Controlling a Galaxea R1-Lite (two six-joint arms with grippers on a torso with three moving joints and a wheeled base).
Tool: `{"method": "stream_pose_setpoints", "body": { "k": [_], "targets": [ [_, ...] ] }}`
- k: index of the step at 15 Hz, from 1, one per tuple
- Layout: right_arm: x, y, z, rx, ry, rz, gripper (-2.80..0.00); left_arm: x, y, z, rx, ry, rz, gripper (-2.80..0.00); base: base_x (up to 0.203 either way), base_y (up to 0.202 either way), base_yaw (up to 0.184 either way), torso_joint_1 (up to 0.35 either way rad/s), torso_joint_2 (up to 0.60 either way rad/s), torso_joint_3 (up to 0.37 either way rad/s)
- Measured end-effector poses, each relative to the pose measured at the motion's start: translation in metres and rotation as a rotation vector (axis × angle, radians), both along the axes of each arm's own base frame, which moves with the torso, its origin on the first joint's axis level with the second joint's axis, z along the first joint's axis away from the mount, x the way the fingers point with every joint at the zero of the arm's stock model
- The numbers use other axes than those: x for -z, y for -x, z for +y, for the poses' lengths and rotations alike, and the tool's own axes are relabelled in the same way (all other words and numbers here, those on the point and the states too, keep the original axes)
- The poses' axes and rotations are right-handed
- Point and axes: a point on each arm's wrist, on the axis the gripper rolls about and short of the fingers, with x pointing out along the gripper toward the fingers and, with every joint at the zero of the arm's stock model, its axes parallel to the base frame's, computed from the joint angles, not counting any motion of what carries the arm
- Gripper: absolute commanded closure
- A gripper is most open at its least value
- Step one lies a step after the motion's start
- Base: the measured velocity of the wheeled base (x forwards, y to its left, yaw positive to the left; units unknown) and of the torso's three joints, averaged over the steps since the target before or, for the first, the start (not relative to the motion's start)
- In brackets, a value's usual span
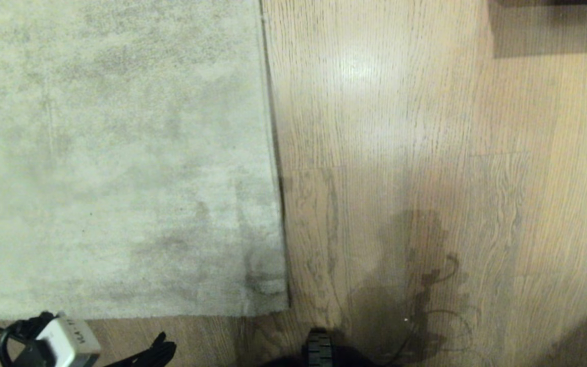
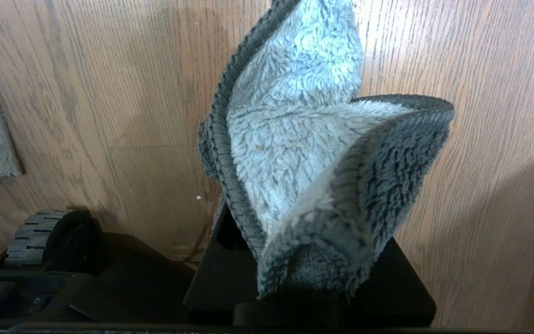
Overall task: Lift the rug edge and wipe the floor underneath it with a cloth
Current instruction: Put down the rag
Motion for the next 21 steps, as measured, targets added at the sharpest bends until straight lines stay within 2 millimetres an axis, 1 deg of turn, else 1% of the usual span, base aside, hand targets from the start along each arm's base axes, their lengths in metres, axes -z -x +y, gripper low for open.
{"method": "stream_pose_setpoints", "body": {
  "k": [4,8,10,15,21],
  "targets": [
    [0.0,0.0,0.0,0.0,0.001,0.0,0.0,0.002,-0.005,0.009,-0.057,-0.027,0.009,0.0,0.0,0.0,0.0,0.0,0.0,0.0],
    [0.0,0.0,0.0,0.0,0.0,0.0,0.0,-0.001,-0.011,0.022,-0.092,0.013,0.007,0.0,0.0,0.0,0.0,0.0,0.0,0.0],
    [0.0,0.0,0.0,0.0,0.0,0.0,0.0,-0.002,-0.012,0.03,-0.136,0.015,-0.011,0.0,0.0,0.0,0.0,0.0,0.0,0.0],
    [0.0,0.0,0.0,0.0,0.0,0.0,0.0,-0.003,-0.009,0.042,-0.179,0.036,-0.015,0.0,0.0,0.0,0.0,0.0,0.0,0.0],
    [0.0,0.0,0.0,0.0,0.0,0.0,0.0,-0.002,0.001,0.053,-0.291,0.038,-0.025,0.0,0.0,0.0,0.0,0.0,0.0,0.0]
  ]
}}
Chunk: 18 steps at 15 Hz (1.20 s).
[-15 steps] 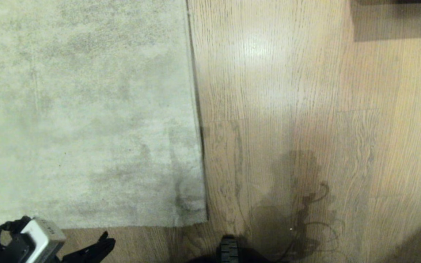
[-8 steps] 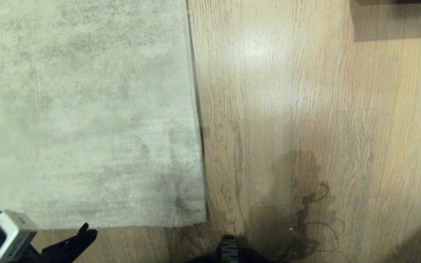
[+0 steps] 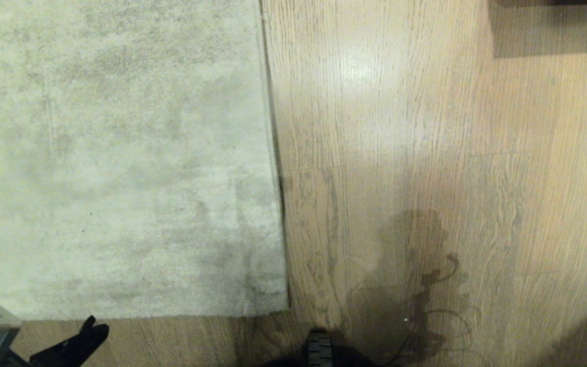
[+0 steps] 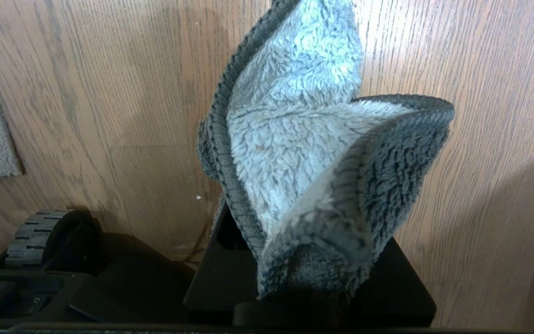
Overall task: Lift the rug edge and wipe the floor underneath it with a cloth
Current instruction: Put down the rag
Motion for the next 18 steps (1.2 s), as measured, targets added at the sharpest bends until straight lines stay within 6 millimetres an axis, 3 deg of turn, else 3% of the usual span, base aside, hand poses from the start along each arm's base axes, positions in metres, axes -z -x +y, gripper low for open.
{"method": "stream_pose_setpoints", "body": {
  "k": [6,18],
  "targets": [
    [0.0,0.0,0.0,0.0,0.0,0.0,0.0,0.0003,0.0047,0.006,-0.079,0.001,-0.009,0.0,0.0,0.0,0.0,0.0,0.0,0.0],
    [0.0,0.0,0.0,0.0,0.0,0.0,0.0,0.0008,-0.0043,0.0031,-0.04,-0.039,0.007,0.0,0.0,0.0,0.0,0.0,0.0,0.0]
  ]
}}
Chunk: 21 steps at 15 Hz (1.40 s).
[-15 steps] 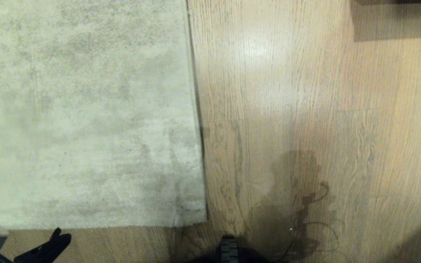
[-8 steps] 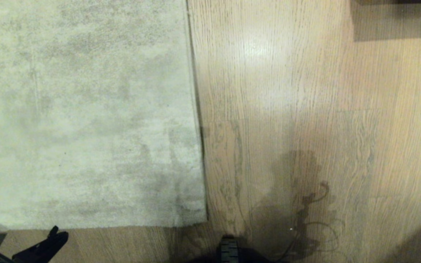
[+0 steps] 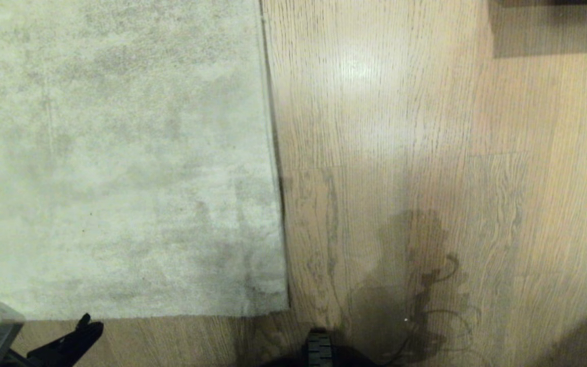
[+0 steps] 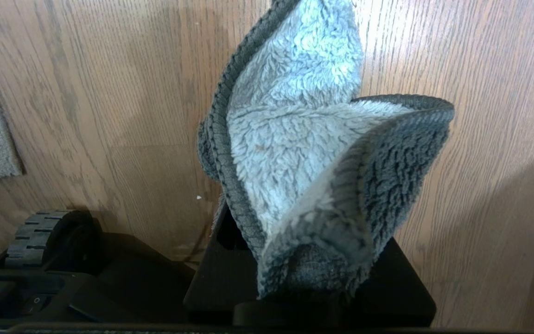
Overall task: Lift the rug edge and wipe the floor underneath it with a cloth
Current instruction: Put down the rag
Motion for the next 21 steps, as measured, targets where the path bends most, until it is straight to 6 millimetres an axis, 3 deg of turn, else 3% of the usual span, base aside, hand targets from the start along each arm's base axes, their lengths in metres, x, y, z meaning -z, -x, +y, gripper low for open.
{"method": "stream_pose_setpoints", "body": {
  "k": [10,13,17,21],
  "targets": [
    [0.0,0.0,0.0,0.0,0.0,0.0,0.0,-0.002,0.005,0.0,0.002,0.005,-0.033,0.0,0.0,0.0,0.0,0.0,0.0,0.0],
    [0.0,0.0,0.0,0.0,0.0,0.0,0.0,-0.005,0.009,0.005,-0.066,0.007,-0.073,0.0,0.0,0.0,0.0,0.0,0.0,0.0],
    [0.0,0.0,0.0,0.0,0.0,0.0,0.0,-0.006,0.022,0.012,-0.184,0.008,-0.129,0.0,0.0,0.0,0.0,0.0,0.0,0.0],
    [0.0,0.0,0.0,0.0,0.0,0.0,0.0,0.001,0.04,0.012,-0.175,0.029,-0.132,0.0,0.0,0.0,0.0,0.0,0.0,0.0]
  ]
}}
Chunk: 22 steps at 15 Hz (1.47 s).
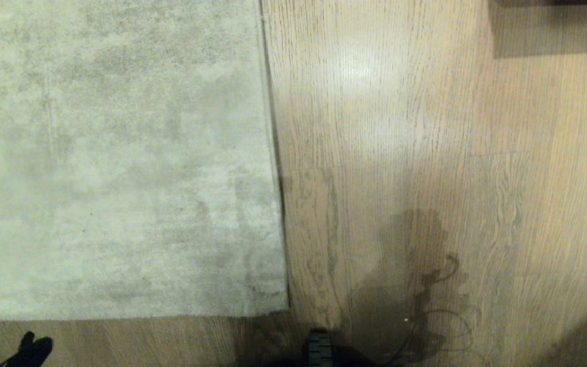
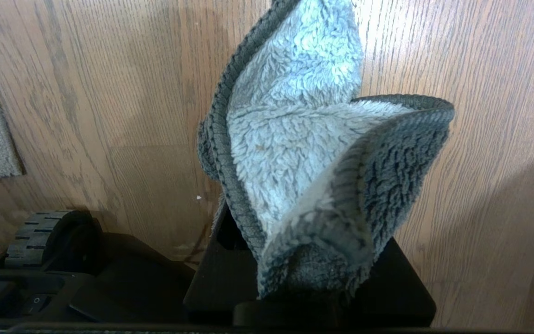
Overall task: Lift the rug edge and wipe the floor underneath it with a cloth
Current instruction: Put down the rag
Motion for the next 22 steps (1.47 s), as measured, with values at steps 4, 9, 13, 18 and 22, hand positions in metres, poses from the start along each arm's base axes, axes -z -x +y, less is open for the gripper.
{"method": "stream_pose_setpoints", "body": {
  "k": [4,9,13,18,22],
  "targets": [
    [0.0,0.0,0.0,0.0,-0.001,0.0,0.0,0.004,0.012,-0.002,-0.024,-0.002,-0.026,0.0,0.0,0.0,0.0,0.0,0.0,0.0],
    [0.0,0.0,0.0,0.0,0.0,0.0,0.0,0.014,0.025,-0.004,-0.03,-0.006,-0.032,0.0,0.0,0.0,0.0,0.0,0.0,0.0],
    [0.0,0.0,0.0,0.0,0.0,0.0,0.0,0.016,0.031,-0.004,-0.044,-0.008,-0.064,0.0,0.0,0.0,0.0,0.0,0.0,0.0],
    [0.0,0.0,0.0,0.0,0.0,0.0,0.0,0.018,0.036,-0.002,0.011,0.018,-0.085,0.0,0.0,0.0,0.0,0.0,0.0,0.0],
    [0.0,0.0,0.0,0.0,-0.001,0.0,0.0,0.03,0.049,-0.001,-0.054,0.035,-0.107,0.0,0.0,0.0,0.0,0.0,0.0,0.0]
  ]
}}
